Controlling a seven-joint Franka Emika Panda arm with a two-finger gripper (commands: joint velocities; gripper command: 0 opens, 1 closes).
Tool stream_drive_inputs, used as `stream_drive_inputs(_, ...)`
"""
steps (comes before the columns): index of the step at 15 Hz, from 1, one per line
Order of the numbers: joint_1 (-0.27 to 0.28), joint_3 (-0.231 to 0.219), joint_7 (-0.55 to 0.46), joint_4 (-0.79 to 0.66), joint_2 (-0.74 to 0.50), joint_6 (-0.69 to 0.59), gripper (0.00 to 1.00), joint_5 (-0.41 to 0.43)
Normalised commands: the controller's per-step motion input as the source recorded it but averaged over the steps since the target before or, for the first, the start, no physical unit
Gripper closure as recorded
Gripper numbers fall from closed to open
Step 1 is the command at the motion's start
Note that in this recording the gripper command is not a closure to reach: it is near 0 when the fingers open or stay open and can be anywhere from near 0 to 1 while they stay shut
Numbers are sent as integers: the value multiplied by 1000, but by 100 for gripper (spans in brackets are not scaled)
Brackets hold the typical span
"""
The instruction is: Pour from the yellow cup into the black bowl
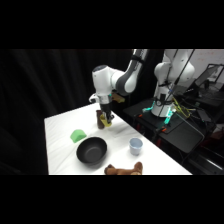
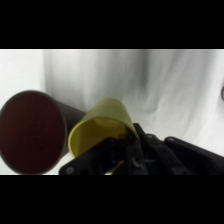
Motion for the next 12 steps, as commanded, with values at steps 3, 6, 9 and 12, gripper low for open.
stream_drive_inputs(3, 15, 30, -9, -280, -257, 71, 21, -39)
stream_drive_inputs(6, -14, 49, -154, -141, -185, 110, 21, 83)
stream_drive_inputs(9, -87, 83, -365, -132, -146, 340, 21, 314)
stream_drive_inputs(12, -137, 143, -493, -112, -56, 300, 21, 436)
